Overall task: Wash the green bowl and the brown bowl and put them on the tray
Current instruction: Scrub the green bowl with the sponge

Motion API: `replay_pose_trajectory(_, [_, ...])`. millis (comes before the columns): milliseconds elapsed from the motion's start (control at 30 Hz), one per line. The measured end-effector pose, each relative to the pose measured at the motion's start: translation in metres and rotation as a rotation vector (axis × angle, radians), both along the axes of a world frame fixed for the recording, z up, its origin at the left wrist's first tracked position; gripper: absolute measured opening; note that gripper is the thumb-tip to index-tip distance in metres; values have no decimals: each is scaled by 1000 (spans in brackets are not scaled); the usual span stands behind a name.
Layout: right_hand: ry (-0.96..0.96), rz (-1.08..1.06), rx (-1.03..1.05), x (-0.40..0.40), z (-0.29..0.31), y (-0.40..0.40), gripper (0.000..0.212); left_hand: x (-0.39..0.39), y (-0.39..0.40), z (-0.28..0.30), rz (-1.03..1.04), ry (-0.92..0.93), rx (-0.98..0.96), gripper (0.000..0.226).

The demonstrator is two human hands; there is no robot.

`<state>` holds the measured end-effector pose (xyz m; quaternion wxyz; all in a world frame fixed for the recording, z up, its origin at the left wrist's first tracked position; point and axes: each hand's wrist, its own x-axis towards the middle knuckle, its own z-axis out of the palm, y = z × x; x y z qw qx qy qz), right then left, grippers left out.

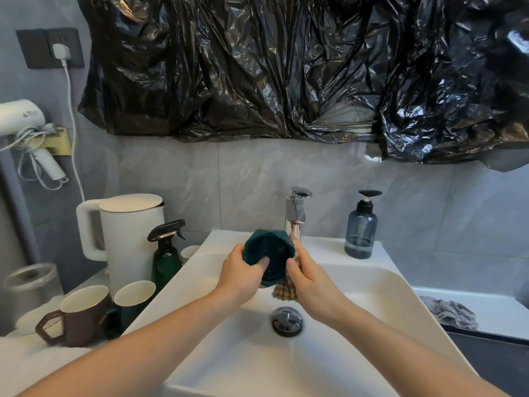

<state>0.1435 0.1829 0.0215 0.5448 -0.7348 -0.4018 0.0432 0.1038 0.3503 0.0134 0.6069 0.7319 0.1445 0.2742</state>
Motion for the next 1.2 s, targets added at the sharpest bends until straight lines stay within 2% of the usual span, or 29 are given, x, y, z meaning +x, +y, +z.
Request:
replay_pose_trajectory(100, [-94, -62, -6, -1, 1, 2, 52, 0, -2, 0, -39, 36, -11, 35])
replay_pose_trajectory(233, [-253, -125, -93, 4, 0, -2, 58, 1, -8, -4, -84, 116, 34, 30])
replay_pose_trajectory(300, [-201, -130, -59, 6, 0, -3, 56, 1, -9, -4, -77, 110, 1, 29])
replay_pose_trajectory(367, [-56, -91, -23, 5, -1, -2, 51, 0, -8, -1, -40, 87, -48, 31])
replay_pose_trajectory(467, [54, -48, -55, 3, -5, 2, 41, 1, -4, 1, -10, 77, -109, 39])
replay_pose_trajectory(600, [-4, -104, 11, 3, -4, 4, 38, 1, -1, -2, -66, 90, -113, 37])
replay_pose_trajectory(800, [-184, -158, -25, 15, -7, -2, 53, -2, -10, -4, -222, 183, -117, 23])
replay_pose_trajectory(933, [-34, -133, -3, 13, -8, 0, 48, -2, -9, -6, -176, 192, -106, 24])
replay_pose_trajectory(1067, [215, -122, -12, 9, -7, 4, 29, -3, -5, -5, -93, 173, -152, 26])
replay_pose_trajectory(1200, [173, -187, -75, 4, -5, 2, 39, -3, -5, -7, -67, 171, -97, 26])
